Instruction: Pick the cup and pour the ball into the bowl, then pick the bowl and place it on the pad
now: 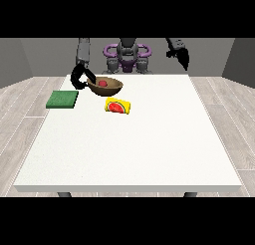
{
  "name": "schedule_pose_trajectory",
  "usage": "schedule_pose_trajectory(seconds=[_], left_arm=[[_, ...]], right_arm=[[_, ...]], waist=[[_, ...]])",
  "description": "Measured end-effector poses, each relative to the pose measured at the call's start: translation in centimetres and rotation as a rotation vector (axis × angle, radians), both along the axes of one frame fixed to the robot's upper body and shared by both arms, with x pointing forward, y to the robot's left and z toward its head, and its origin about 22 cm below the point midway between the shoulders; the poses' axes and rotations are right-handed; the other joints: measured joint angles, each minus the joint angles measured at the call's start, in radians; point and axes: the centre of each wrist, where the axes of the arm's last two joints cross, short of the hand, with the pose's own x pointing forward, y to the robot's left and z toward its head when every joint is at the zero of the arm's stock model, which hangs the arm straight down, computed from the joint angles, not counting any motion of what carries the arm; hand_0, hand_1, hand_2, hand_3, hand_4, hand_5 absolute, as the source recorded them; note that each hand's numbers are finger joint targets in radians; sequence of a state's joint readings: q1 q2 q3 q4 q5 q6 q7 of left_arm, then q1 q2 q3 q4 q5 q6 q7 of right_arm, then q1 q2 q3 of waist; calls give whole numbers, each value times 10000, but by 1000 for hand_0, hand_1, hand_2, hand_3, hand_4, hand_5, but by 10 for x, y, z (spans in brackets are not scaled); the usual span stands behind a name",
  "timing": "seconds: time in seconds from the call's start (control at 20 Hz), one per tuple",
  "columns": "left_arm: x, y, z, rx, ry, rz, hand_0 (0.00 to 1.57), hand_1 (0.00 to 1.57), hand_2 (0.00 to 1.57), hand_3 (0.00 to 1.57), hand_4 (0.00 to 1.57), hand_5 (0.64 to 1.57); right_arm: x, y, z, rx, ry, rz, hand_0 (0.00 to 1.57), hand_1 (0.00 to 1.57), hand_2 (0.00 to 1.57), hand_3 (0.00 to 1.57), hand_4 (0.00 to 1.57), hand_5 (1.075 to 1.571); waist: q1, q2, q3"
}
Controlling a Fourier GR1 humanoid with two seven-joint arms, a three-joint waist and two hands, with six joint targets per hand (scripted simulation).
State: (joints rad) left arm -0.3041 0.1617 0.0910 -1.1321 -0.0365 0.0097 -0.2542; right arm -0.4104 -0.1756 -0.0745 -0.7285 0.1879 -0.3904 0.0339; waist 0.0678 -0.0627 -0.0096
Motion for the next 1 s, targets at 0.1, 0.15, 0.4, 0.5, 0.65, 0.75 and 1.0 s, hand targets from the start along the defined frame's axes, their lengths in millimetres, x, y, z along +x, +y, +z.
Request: schedule_pose_trajectory(seconds=[0.1,0.15,0.4,0.5,0.65,0.75,1.0], left_arm=[[-6,13,-10,26,393,391,0,0,0,0,1006,1407],[-10,19,-13,54,568,581,0,0,0,0,1003,1407],[-15,26,-12,18,453,660,0,0,0,0,1017,1424],[-14,28,-10,-16,226,724,0,0,0,0,1029,1430],[-8,27,0,-99,-160,425,0,0,0,0,1155,1463],[-1,26,12,-184,-613,250,0,0,0,0,1254,1503],[4,79,50,-349,-1638,501,0,0,0,0,1310,1567]], right_arm=[[13,-1,18,-4,430,187,1571,1571,1571,785,816,1568],[15,-1,23,30,614,277,1571,1571,1571,744,808,1567],[19,-40,49,342,755,-134,1571,1571,1571,677,788,1570],[21,-50,60,394,578,-198,1571,1571,1571,677,788,1570],[27,-71,77,420,139,-527,1571,1571,1571,677,788,1570],[29,-86,89,331,-272,-686,1571,1571,1571,217,878,1570],[19,-140,110,86,-1068,-1073,1571,1571,1571,0,865,1571]], waist=[[-434,-389,29],[-617,-568,41],[-700,-465,81],[-739,-188,85],[-488,271,90],[-302,690,93],[42,1482,98]])
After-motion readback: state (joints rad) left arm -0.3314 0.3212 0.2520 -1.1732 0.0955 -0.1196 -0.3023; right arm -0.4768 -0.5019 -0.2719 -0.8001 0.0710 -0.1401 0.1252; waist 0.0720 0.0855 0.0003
